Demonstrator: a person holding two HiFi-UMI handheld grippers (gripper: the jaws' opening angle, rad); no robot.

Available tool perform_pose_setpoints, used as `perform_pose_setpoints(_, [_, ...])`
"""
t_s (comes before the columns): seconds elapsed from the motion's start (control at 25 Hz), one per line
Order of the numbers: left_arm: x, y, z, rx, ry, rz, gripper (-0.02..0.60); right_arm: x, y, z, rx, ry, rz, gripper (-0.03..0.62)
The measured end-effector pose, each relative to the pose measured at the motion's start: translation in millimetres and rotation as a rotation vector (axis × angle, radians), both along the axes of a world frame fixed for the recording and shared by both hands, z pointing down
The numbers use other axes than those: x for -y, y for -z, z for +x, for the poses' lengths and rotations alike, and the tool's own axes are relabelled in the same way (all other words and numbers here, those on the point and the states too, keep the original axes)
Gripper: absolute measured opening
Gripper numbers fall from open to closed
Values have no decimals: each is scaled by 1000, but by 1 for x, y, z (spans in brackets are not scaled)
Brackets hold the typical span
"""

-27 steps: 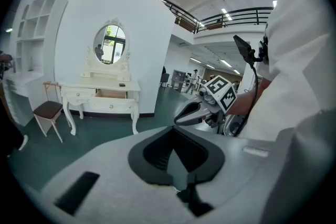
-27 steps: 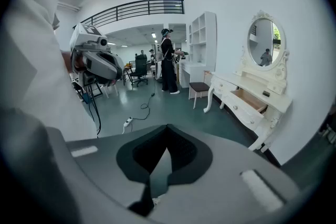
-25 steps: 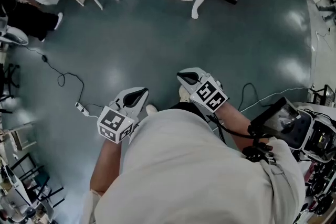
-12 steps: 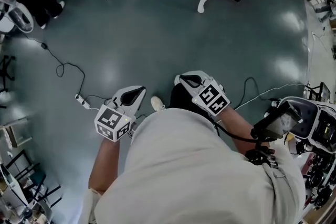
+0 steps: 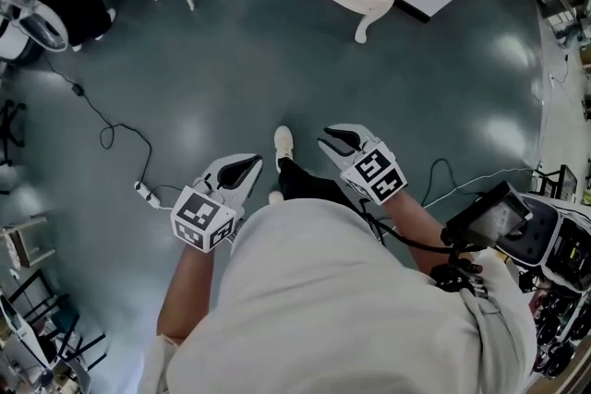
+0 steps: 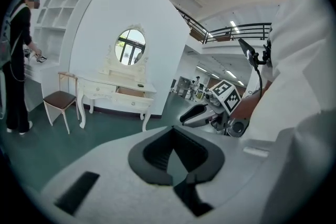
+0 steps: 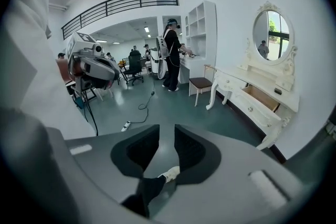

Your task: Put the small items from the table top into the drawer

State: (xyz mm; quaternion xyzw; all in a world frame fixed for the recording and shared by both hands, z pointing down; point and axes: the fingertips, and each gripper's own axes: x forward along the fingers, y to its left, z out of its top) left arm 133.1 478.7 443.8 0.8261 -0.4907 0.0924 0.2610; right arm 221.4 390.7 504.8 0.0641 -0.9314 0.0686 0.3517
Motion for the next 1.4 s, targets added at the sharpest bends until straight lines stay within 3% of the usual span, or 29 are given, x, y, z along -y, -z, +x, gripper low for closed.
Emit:
perform_pose_setpoints(0.36, [131, 30, -70, 75, -12, -18, 2, 142, 18, -86, 80, -4, 0, 107])
perform_pose_setpoints(0.68, [229, 26, -84, 85, -96, -7, 2, 230, -2, -101, 66, -91, -21, 126])
perform_pose_setpoints(0.96, [286, 2, -134, 65, -161, -11, 2, 285, -17, -129, 44, -192, -13, 129])
perform_pose_setpoints(1.4, [413, 14, -246, 26, -405, 25, 2, 407, -7, -212, -16, -454, 31, 143])
